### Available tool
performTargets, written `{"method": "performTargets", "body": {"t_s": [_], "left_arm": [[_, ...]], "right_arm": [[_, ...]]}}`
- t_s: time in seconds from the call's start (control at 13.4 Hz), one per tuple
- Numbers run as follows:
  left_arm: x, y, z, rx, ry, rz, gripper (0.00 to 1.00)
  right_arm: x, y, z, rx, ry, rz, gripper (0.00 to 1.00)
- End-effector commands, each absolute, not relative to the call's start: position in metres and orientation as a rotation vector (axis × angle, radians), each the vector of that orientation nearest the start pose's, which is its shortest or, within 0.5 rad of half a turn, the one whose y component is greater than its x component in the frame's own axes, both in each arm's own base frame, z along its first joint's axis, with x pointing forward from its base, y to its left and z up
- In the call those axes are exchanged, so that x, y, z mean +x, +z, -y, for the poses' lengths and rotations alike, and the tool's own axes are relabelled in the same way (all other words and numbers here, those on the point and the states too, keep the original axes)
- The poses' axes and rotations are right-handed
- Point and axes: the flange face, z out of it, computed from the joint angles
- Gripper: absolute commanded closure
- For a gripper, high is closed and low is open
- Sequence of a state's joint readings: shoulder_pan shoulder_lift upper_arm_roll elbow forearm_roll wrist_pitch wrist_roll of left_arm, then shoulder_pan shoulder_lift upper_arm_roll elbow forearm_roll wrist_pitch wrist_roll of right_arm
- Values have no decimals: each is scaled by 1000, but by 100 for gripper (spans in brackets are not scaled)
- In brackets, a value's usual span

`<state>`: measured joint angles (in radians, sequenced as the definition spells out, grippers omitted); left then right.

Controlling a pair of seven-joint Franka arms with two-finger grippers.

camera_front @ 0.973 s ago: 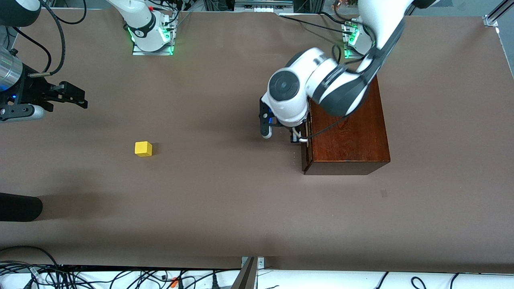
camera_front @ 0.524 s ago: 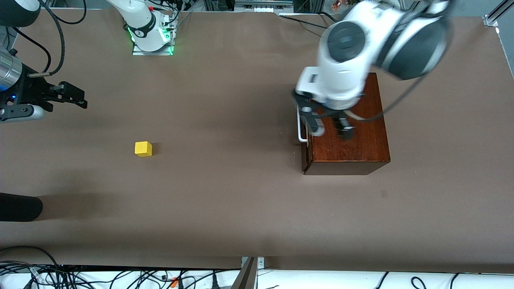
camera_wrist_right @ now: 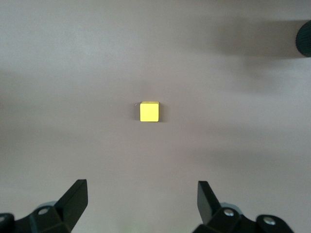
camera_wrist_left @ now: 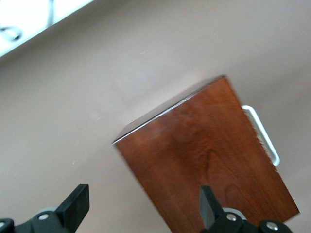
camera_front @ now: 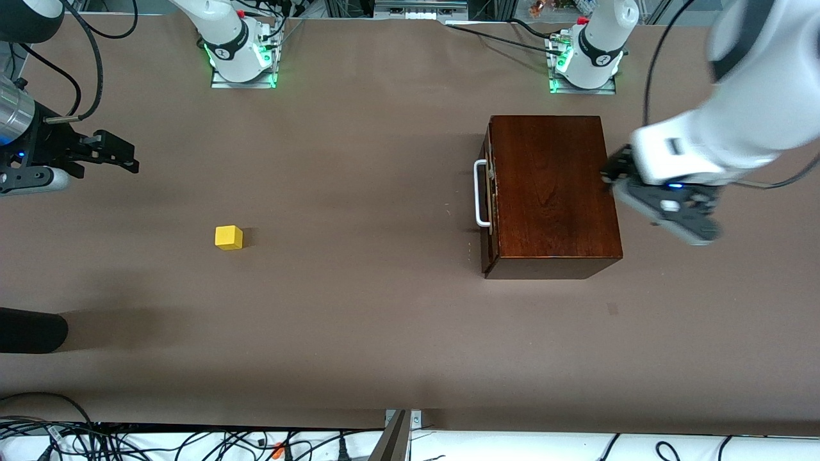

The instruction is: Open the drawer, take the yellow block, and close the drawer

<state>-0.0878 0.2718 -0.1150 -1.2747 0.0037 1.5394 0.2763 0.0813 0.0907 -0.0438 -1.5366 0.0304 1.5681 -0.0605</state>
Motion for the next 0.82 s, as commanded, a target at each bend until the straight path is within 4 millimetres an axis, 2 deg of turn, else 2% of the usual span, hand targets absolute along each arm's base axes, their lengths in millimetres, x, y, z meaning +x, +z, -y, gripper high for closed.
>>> {"method": "performTargets", "body": {"t_s": [0.0, 0.15, 0.22, 0.37, 0.75], "left_arm": [[571, 606, 90, -3126, -85, -510, 0], [550, 594, 68, -3153, -40, -197, 0], [550, 589, 57, -3154, -11, -139, 0], [554, 595, 49, -3156, 13, -126, 0], [557, 594, 51, -3155, 16, -129, 0]], "right_arm": [[580, 594, -25, -3090, 94, 134, 0], [580, 594, -25, -3090, 94, 134, 0], [580, 593, -25, -3090, 96, 134, 0], [580, 593, -25, -3090, 96, 134, 0], [580, 593, -25, -3090, 96, 134, 0]]}}
